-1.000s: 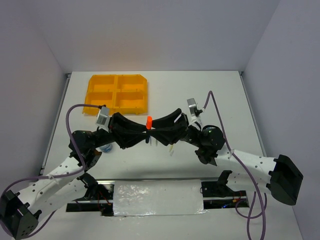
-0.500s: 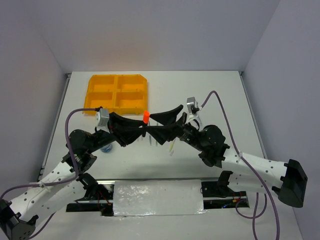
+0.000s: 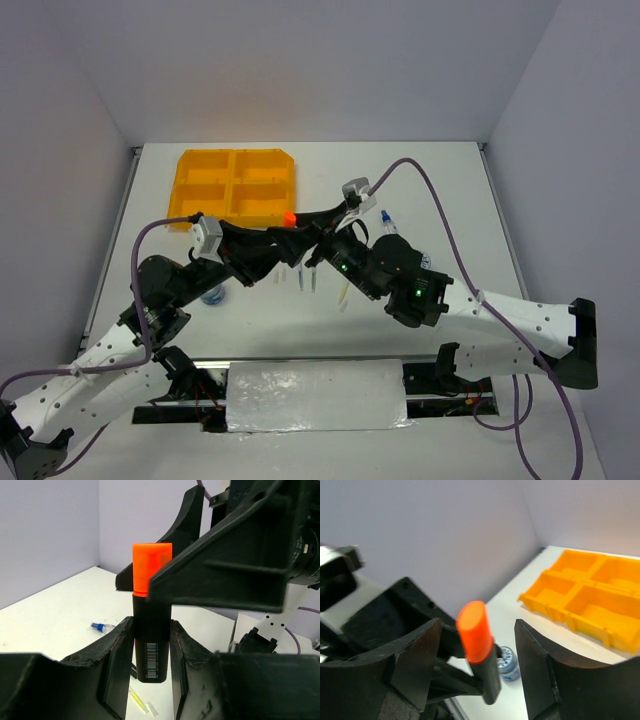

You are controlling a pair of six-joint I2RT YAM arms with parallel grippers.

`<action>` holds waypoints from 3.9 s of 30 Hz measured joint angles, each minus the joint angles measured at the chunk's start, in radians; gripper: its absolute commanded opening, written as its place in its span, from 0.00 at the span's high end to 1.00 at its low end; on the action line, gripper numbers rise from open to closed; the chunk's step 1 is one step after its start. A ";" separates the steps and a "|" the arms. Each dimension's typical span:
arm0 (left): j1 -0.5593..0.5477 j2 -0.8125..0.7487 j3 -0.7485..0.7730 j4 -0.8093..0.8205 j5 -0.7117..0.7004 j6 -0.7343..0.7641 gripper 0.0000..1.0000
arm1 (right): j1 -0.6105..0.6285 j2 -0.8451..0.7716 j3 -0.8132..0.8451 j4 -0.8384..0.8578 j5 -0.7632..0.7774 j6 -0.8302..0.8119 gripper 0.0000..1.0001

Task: Sort the stationery into containers
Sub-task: Close the pen cap on the pen.

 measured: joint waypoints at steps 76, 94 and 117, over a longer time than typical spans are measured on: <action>-0.012 0.180 0.217 -0.153 0.413 -0.063 1.00 | -0.372 -0.043 0.075 -0.089 -1.236 -0.090 0.00; -0.025 0.182 0.172 -0.134 0.467 -0.033 1.00 | -0.383 -0.060 0.134 -0.209 -1.052 -0.085 0.04; -0.026 0.237 0.173 -0.155 0.418 -0.031 1.00 | -0.385 -0.063 0.127 -0.214 -1.029 -0.117 0.43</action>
